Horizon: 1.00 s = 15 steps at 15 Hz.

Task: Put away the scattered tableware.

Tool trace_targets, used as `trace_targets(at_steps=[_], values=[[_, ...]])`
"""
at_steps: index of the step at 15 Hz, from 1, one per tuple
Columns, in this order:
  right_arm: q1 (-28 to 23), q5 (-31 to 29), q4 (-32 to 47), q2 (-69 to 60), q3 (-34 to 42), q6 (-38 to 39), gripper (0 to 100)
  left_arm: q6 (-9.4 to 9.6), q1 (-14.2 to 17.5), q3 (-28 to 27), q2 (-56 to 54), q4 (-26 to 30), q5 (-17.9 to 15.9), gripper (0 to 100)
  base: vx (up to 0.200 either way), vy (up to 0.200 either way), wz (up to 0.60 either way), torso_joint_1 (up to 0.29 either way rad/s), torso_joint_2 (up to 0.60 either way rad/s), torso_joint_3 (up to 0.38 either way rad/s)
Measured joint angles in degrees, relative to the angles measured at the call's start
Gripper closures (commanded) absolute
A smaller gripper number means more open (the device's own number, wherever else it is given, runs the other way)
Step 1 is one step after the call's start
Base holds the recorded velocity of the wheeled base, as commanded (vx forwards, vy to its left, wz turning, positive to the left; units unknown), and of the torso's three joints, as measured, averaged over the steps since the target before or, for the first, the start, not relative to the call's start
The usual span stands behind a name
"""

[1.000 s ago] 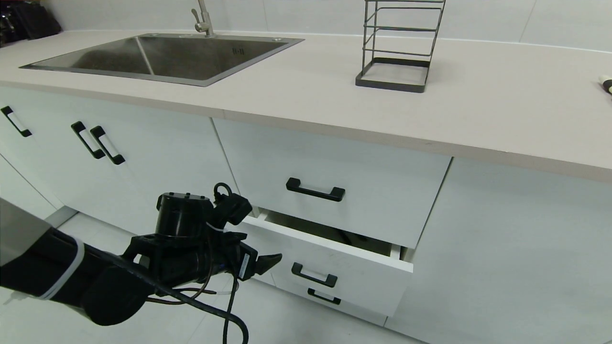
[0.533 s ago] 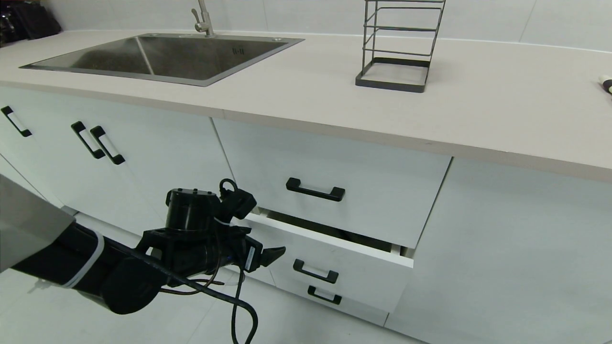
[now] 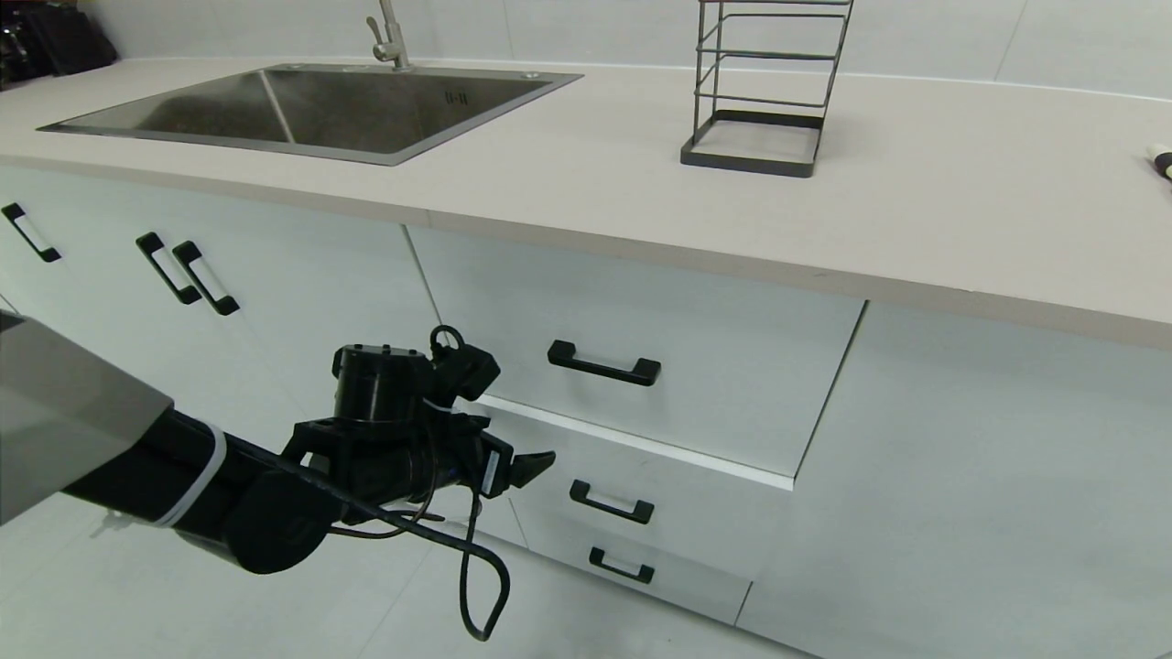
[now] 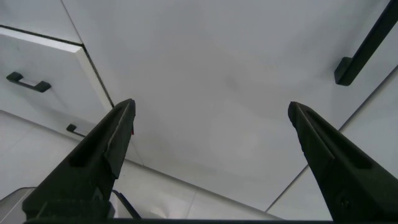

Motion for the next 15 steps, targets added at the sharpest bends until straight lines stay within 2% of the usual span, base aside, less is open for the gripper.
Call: trace_targets(at_steps=[5,7,11,15], values=[[0.0,0.0,0.0,0.0,0.0,0.0,0,0.07,0.07,-0.3,0.55,-0.26,-0.02,0,0.0,0.0,0.0,0.0,0.0,0.0],[0.0,0.02,0.0,0.0,0.0,0.0,0,0.07,0.16,1.11,0.13,-2.68,0.0,0,0.0,0.0,0.0,0.0,0.0,0.0],[0.0,0.02,0.0,0.0,0.0,0.0,0,0.07,0.18,12.85,-5.95,-11.69,-0.24,0,0.0,0.0,0.0,0.0,0.0,0.0],[0.0,0.02,0.0,0.0,0.0,0.0,0,0.07,0.18,25.22,-19.76,-15.2,-0.98,0,0.0,0.0,0.0,0.0,0.0,0.0]])
